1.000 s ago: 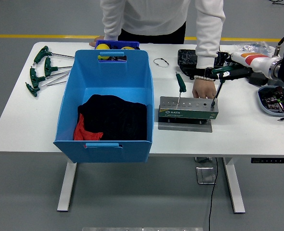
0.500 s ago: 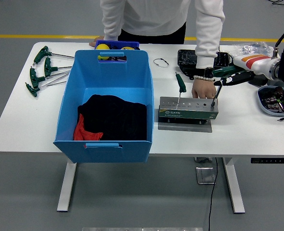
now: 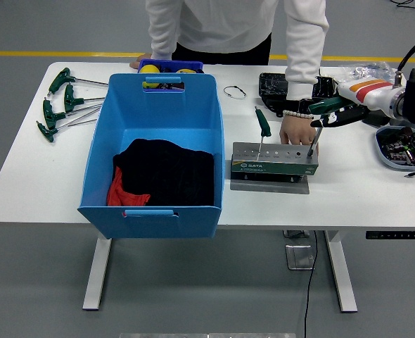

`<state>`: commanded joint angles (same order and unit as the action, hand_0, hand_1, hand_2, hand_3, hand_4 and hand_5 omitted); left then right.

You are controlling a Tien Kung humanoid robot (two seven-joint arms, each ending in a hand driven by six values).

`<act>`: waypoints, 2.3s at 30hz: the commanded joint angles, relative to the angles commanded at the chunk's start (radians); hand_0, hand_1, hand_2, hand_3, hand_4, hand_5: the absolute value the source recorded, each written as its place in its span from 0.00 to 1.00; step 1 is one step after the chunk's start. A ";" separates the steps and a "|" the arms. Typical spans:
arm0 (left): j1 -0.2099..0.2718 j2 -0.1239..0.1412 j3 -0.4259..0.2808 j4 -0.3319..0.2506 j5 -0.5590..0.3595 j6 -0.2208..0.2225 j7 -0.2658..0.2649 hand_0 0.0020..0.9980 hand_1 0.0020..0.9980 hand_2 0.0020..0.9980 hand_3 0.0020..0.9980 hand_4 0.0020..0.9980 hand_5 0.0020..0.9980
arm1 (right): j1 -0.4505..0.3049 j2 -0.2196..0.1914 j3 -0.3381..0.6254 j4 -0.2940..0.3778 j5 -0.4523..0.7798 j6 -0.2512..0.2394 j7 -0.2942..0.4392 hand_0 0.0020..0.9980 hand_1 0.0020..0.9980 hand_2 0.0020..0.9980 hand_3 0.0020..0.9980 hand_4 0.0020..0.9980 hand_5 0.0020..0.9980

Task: Lift tool from toolbox,place it in box,lift tool from toolbox,place it in box

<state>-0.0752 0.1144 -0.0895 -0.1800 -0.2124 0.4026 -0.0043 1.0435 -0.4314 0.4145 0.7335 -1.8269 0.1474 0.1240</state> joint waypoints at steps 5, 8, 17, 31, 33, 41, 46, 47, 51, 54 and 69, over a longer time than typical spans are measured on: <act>0.000 0.000 -0.032 0.000 0.035 0.002 0.006 0.52 0.51 0.54 0.69 0.73 0.67 | -0.003 0.001 -0.006 -0.006 -0.006 -0.022 0.003 0.20 0.12 0.16 0.21 1.00 1.00; 0.000 0.000 -0.043 0.000 0.046 0.003 0.008 0.52 0.51 0.53 0.69 0.73 0.67 | -0.004 0.002 -0.007 -0.010 -0.010 -0.037 0.007 0.16 0.10 0.12 0.17 1.00 0.94; 0.001 -0.001 -0.084 0.000 0.091 0.005 0.017 0.52 0.51 0.53 0.69 0.73 0.67 | -0.016 0.004 -0.010 -0.017 -0.057 -0.100 0.028 0.12 0.06 0.09 0.12 1.00 0.76; 0.003 0.000 -0.099 0.000 0.114 0.005 0.022 0.52 0.51 0.53 0.69 0.72 0.67 | -0.025 -0.001 0.007 -0.013 -0.020 -0.144 0.042 0.04 0.00 0.00 0.01 1.00 0.70; 0.004 0.000 -0.112 0.000 0.129 0.005 0.026 0.52 0.51 0.53 0.69 0.72 0.67 | -0.025 -0.001 0.008 -0.012 -0.013 -0.144 0.044 0.04 0.00 0.00 0.01 1.00 0.70; 0.003 0.000 -0.139 0.000 0.158 0.005 0.032 0.52 0.51 0.53 0.69 0.72 0.67 | -0.022 -0.005 0.016 -0.006 0.013 -0.148 0.046 0.03 0.00 0.00 0.00 1.00 0.71; 0.004 0.001 -0.139 0.000 0.157 0.005 0.032 0.52 0.50 0.53 0.69 0.72 0.67 | -0.021 -0.007 0.018 -0.005 0.042 -0.144 0.044 0.03 0.00 0.00 0.00 1.00 0.77; 0.004 0.001 -0.137 0.000 0.156 0.005 0.032 0.52 0.50 0.53 0.69 0.72 0.67 | -0.021 -0.007 0.018 -0.005 0.048 -0.144 0.044 0.03 0.00 0.00 0.00 1.00 0.77; 0.004 0.001 -0.137 0.000 0.156 0.005 0.033 0.52 0.50 0.53 0.69 0.72 0.67 | -0.023 -0.006 0.017 -0.005 0.063 -0.143 0.045 0.03 0.00 0.00 0.00 1.00 0.80; 0.004 0.001 -0.141 0.000 0.160 0.005 0.033 0.52 0.50 0.53 0.69 0.72 0.67 | -0.023 -0.008 0.019 -0.003 0.067 -0.141 0.044 0.03 0.00 0.00 0.00 1.00 0.80; 0.009 0.000 -0.185 0.000 0.207 0.006 0.043 0.51 0.50 0.52 0.69 0.72 0.67 | -0.028 -0.023 0.045 0.023 0.121 -0.143 0.015 0.03 0.00 0.00 0.00 0.92 0.73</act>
<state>-0.0662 0.1141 -0.2744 -0.1800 -0.0055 0.4090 0.0388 1.0158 -0.4548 0.4600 0.7565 -1.7059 0.0048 0.1394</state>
